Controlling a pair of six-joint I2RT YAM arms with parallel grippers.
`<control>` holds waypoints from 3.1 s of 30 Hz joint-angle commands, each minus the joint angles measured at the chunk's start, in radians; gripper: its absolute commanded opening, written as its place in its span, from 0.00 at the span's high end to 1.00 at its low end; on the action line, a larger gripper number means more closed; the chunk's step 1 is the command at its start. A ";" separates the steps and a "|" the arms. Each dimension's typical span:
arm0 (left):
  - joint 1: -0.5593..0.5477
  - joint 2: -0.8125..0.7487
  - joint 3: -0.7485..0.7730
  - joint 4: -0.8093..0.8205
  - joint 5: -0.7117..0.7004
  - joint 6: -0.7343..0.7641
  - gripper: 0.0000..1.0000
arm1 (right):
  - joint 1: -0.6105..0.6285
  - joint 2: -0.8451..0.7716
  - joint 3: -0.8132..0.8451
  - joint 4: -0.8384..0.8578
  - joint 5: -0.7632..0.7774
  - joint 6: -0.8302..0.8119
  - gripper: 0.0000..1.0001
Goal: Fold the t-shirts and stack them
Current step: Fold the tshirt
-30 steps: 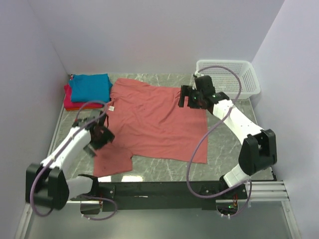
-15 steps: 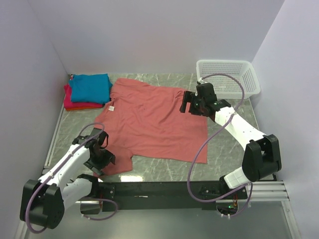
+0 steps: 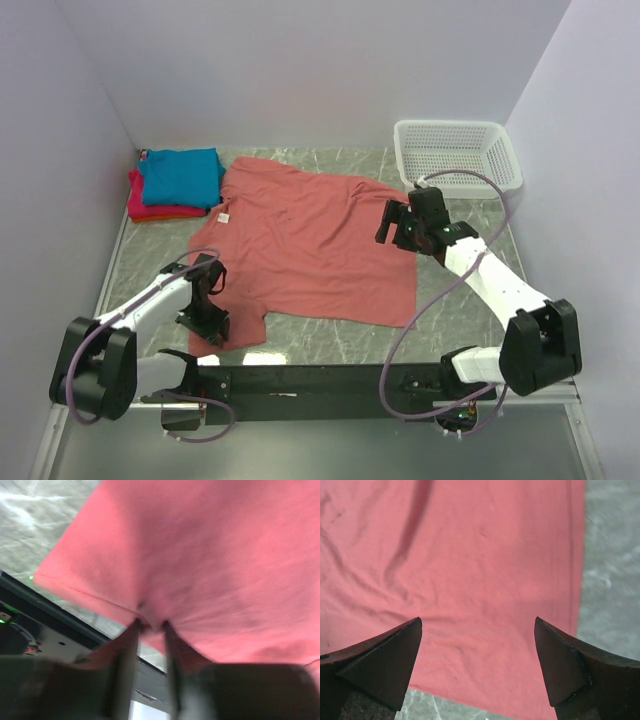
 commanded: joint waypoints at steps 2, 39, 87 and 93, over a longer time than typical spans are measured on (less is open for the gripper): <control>-0.010 0.057 -0.020 0.063 0.003 0.001 0.86 | -0.023 -0.100 -0.078 -0.069 0.066 0.034 0.01; -0.018 -0.187 0.070 -0.015 -0.037 0.061 0.99 | 0.112 -0.236 -0.471 -0.173 0.119 0.332 0.68; -0.294 0.037 0.475 -0.285 -0.067 0.119 0.99 | 0.082 -0.316 -0.198 -0.606 0.152 0.185 1.00; -0.207 0.132 0.598 -0.230 -0.092 0.225 1.00 | 0.060 -0.252 -0.126 -0.553 0.187 0.137 1.00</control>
